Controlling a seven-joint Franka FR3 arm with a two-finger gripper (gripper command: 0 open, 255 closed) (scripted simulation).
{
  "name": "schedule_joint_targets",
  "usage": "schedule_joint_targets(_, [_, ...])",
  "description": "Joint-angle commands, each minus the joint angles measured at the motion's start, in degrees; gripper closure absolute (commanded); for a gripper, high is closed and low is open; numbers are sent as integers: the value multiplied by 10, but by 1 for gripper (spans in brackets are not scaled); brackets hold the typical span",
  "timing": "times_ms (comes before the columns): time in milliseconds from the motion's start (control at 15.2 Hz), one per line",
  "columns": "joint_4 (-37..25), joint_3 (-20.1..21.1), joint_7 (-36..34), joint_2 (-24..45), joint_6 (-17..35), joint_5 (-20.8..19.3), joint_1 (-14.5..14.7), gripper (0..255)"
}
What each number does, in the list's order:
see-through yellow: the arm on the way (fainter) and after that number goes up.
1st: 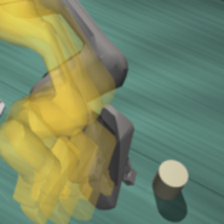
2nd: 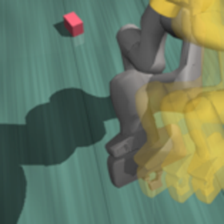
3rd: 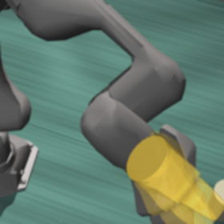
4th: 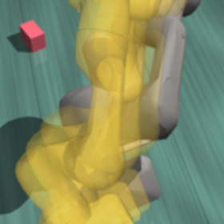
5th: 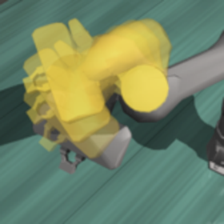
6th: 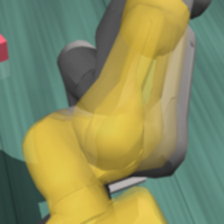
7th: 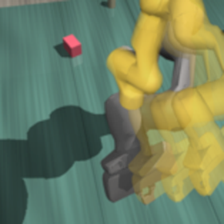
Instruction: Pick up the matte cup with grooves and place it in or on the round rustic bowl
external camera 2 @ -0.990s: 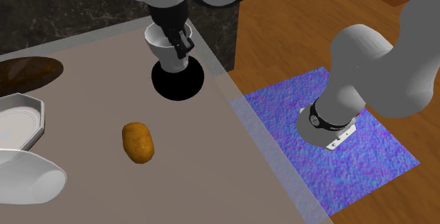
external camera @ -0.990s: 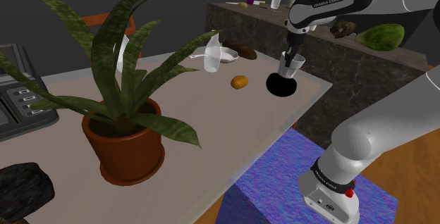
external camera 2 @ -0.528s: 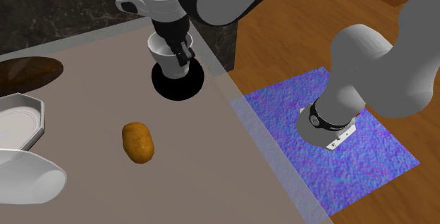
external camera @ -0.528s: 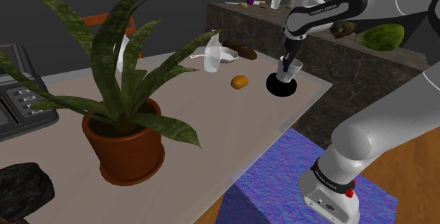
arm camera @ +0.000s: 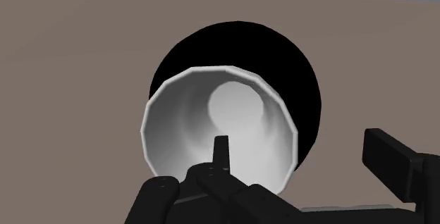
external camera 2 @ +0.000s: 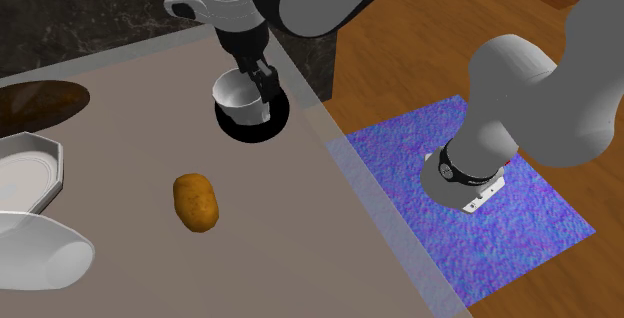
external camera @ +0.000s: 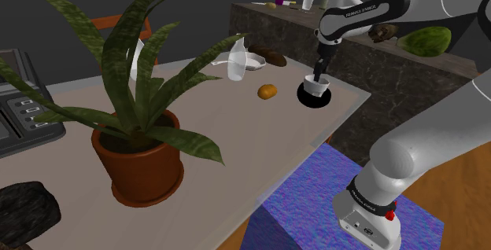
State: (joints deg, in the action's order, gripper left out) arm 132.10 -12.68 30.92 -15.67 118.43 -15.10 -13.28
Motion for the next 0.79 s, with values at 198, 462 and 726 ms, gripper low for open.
schedule_joint_targets(198, [-13, 3, 0, -7, -20, 2, 2, 0])
schedule_joint_targets(462, [-53, 12, 2, -21, -75, 7, 6, 0])
schedule_joint_targets(726, [-53, 12, 2, -21, -75, 7, 6, 0])
